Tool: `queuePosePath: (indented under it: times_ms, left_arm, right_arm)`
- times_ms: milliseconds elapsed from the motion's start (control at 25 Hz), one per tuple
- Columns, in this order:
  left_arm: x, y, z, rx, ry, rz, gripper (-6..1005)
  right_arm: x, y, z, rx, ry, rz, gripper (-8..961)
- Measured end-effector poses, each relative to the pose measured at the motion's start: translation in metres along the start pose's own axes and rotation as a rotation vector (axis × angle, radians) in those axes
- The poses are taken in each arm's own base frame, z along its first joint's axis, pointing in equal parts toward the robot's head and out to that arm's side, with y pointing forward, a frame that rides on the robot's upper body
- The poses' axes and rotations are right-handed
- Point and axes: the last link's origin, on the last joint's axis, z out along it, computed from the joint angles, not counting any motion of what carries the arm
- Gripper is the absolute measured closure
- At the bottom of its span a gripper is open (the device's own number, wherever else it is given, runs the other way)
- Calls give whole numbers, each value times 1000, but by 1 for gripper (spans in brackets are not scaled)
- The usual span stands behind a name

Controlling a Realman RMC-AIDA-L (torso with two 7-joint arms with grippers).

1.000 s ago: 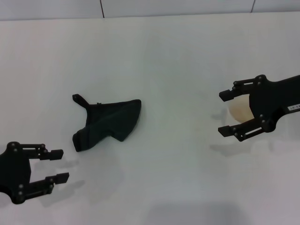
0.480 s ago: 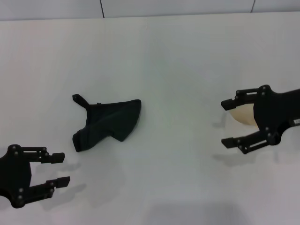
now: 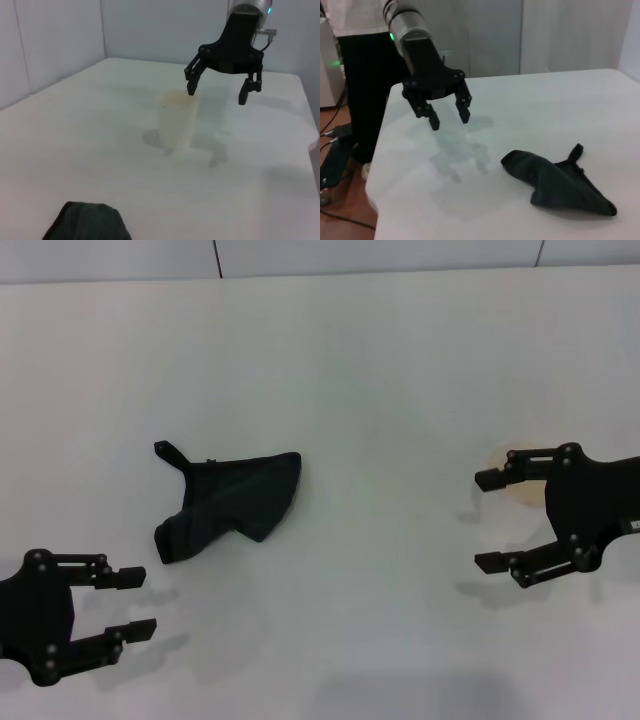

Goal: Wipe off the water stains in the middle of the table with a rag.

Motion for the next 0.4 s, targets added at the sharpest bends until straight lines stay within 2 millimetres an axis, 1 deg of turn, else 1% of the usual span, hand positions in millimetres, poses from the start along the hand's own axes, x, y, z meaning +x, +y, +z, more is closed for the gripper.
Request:
queuePosePath:
  times_ms: [160,400]
  left_arm:
    - [0,0,1,-2,3,-4,509]
    - [3,-3,2,-4,4,0,509]
  right_arm:
    - [2,0,-3,22,-29,2,84]
    - [6,-1,-5,45,-28,-10,84]
